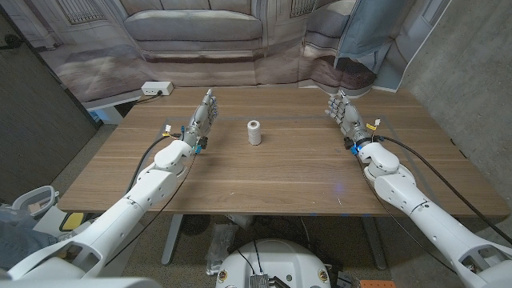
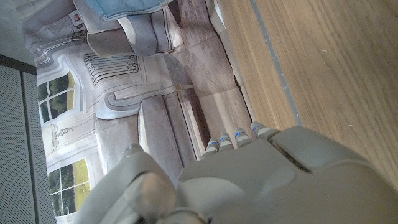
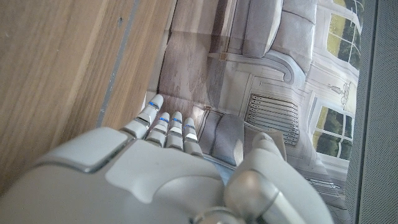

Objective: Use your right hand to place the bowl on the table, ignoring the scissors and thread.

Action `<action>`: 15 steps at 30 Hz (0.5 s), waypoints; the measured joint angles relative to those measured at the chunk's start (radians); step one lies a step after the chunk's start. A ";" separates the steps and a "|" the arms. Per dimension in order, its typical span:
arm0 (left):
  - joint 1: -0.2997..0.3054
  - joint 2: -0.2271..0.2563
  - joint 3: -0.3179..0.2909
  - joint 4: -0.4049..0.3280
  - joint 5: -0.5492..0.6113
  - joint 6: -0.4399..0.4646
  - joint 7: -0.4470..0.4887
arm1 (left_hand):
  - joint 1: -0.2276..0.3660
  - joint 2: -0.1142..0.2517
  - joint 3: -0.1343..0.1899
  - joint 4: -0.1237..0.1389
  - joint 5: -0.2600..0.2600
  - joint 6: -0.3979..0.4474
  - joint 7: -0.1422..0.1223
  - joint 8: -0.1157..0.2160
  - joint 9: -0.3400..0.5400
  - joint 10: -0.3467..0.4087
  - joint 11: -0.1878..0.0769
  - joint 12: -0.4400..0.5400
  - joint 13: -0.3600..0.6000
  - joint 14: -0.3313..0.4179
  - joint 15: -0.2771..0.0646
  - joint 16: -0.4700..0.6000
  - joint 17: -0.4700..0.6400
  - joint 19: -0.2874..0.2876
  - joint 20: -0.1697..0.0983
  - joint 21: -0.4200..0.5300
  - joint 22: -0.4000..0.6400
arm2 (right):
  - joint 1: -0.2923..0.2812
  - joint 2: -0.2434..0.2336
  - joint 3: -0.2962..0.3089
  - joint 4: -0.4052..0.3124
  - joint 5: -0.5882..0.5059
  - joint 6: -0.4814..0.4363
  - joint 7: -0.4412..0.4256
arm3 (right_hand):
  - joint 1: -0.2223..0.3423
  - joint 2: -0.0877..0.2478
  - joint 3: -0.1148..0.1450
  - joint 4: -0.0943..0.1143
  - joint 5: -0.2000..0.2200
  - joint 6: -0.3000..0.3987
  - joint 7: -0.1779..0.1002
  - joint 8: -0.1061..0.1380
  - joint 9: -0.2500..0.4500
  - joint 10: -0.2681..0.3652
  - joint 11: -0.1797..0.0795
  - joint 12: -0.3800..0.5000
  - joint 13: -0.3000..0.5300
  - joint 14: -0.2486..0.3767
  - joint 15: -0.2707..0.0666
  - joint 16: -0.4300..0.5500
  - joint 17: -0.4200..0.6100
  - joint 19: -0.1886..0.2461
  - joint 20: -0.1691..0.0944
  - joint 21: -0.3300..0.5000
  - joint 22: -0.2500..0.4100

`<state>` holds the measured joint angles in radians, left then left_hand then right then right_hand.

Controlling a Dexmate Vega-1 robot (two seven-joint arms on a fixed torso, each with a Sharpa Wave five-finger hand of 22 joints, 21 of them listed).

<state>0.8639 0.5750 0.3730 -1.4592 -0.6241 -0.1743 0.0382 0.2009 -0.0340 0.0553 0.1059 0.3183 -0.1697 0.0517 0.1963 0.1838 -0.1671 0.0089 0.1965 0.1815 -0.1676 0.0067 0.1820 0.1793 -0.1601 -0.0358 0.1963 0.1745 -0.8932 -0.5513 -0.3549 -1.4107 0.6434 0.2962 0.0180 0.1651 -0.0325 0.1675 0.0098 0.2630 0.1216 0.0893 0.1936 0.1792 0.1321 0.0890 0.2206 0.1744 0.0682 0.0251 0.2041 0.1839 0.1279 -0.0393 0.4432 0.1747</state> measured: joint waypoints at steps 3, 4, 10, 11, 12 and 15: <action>-0.004 0.000 0.002 0.000 0.001 0.004 0.000 | 0.000 0.000 0.000 0.000 0.000 0.000 0.000 0.000 0.000 0.000 0.000 0.000 0.000 0.000 0.000 0.000 0.000 0.000 0.000 0.000 0.000 | -0.003 -0.003 0.002 -0.005 0.000 0.001 0.001 | 0.000 0.000 0.000 0.000 0.000 0.004 -0.004 0.000 0.000 0.000 0.000 0.000 0.000 0.000 0.000 0.000 0.000 0.002 -0.002 0.000 0.000; -0.005 0.000 0.002 0.000 0.001 0.005 0.000 | 0.003 0.003 0.000 0.000 0.000 0.000 0.000 0.000 0.000 0.000 0.000 0.000 0.000 0.000 0.000 0.000 0.000 0.000 0.000 0.000 0.000 | -0.007 -0.007 0.004 -0.010 0.000 0.002 0.001 | 0.000 0.000 0.000 0.000 0.000 0.005 -0.005 0.000 0.000 0.000 0.000 0.000 0.000 0.000 0.000 0.000 0.000 0.002 -0.002 0.000 0.000; -0.015 -0.003 0.006 0.007 0.002 0.006 -0.004 | 0.004 0.004 0.000 0.000 0.000 0.000 0.000 0.000 0.000 0.000 0.000 0.000 0.000 0.000 0.000 0.000 0.000 0.000 0.000 0.000 0.000 | -0.016 -0.016 0.009 -0.025 0.000 0.005 0.001 | 0.000 0.000 0.000 0.000 0.000 0.005 -0.006 0.000 0.000 0.006 -0.005 0.000 0.000 0.006 0.005 0.000 0.000 0.007 0.003 -0.008 0.000; -0.017 -0.003 0.006 0.008 0.002 0.006 -0.006 | 0.004 0.004 0.000 0.000 0.000 0.000 0.000 0.000 0.000 0.000 0.000 0.000 0.000 0.000 0.000 0.000 0.000 0.000 0.000 0.000 0.000 | -0.019 -0.019 0.010 -0.029 0.000 0.005 0.001 | 0.000 0.000 0.000 0.000 0.000 0.005 -0.006 0.000 0.000 0.006 -0.005 0.000 0.001 0.009 0.002 0.000 0.000 0.007 0.003 -0.008 0.000; -0.018 -0.004 0.007 0.009 0.002 0.006 -0.007 | 0.004 0.004 0.000 0.000 0.000 0.000 0.000 0.000 0.000 0.000 0.000 0.000 0.000 0.000 0.000 0.000 0.000 0.000 0.000 0.000 0.000 | -0.021 -0.021 0.011 -0.032 0.000 0.006 0.001 | 0.000 0.000 0.000 0.000 0.000 0.005 -0.006 0.000 0.000 0.006 -0.005 0.000 0.003 0.011 0.000 0.000 0.000 0.007 0.003 -0.008 0.000; -0.022 -0.005 0.008 0.014 0.002 0.006 -0.011 | 0.004 0.004 0.004 -0.004 0.000 0.000 0.000 0.000 0.000 0.000 0.000 0.000 0.000 0.000 0.000 0.000 0.000 0.000 0.000 0.000 0.000 | -0.025 -0.025 0.013 -0.038 0.000 0.007 0.001 | 0.004 0.004 0.000 0.000 0.000 0.005 -0.005 0.000 0.000 0.009 -0.001 0.000 0.005 0.016 0.005 0.000 0.000 0.007 0.003 -0.008 0.000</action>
<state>0.8418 0.5697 0.3814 -1.4455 -0.6218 -0.1682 0.0275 0.2048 -0.0301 0.0595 0.1018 0.3183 -0.1696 0.0517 0.1963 0.1838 -0.1671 0.0089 0.1965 0.1816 -0.1676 0.0067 0.1820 0.1792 -0.1600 -0.0357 0.1964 0.1744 -0.9183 -0.5766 -0.3422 -1.4489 0.6432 0.3037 0.0192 0.1694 -0.0282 0.1674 0.0098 0.2630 0.1270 0.0838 0.1936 0.1791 0.1415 0.0878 0.2206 0.1795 0.0843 0.0305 0.2041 0.1838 0.1352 -0.0359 0.4355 0.1746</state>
